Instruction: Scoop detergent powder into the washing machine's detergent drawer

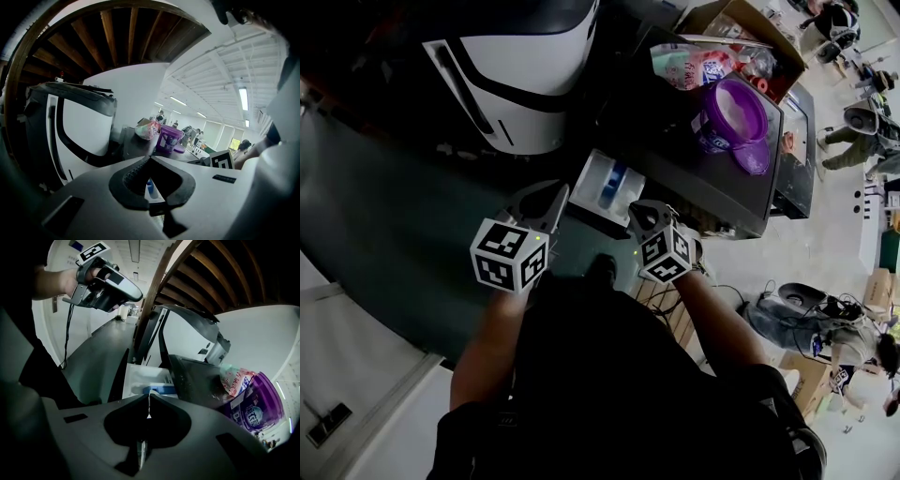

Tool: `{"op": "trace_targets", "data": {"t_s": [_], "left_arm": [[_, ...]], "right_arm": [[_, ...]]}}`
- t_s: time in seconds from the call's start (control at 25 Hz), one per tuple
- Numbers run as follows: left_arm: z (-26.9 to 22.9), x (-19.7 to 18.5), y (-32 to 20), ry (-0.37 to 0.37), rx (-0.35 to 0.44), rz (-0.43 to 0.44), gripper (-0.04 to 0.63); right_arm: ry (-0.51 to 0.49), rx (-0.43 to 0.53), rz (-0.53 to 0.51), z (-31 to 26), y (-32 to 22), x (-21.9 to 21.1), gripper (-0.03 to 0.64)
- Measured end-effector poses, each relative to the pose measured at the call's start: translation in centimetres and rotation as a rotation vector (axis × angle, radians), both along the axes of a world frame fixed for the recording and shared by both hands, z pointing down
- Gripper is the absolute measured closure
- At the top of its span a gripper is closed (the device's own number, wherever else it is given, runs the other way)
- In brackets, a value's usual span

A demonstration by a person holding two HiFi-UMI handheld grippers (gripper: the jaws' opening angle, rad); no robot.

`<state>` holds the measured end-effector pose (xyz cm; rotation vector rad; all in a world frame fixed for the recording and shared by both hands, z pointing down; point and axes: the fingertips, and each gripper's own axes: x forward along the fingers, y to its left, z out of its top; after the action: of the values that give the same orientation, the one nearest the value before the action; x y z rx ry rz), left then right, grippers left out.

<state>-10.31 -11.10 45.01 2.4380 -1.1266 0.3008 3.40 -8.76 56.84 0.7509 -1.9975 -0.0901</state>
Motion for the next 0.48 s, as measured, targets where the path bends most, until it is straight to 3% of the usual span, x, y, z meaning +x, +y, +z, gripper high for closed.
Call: {"op": "trace_targets", "data": {"t_s": [0.48], "left_arm": [[-0.01,-0.51,0.43,0.007,0.0,0.008,0.592]], "right_arm": [[0.056,0.026,-0.002,0.08,0.4,0.14,0.595]]}}
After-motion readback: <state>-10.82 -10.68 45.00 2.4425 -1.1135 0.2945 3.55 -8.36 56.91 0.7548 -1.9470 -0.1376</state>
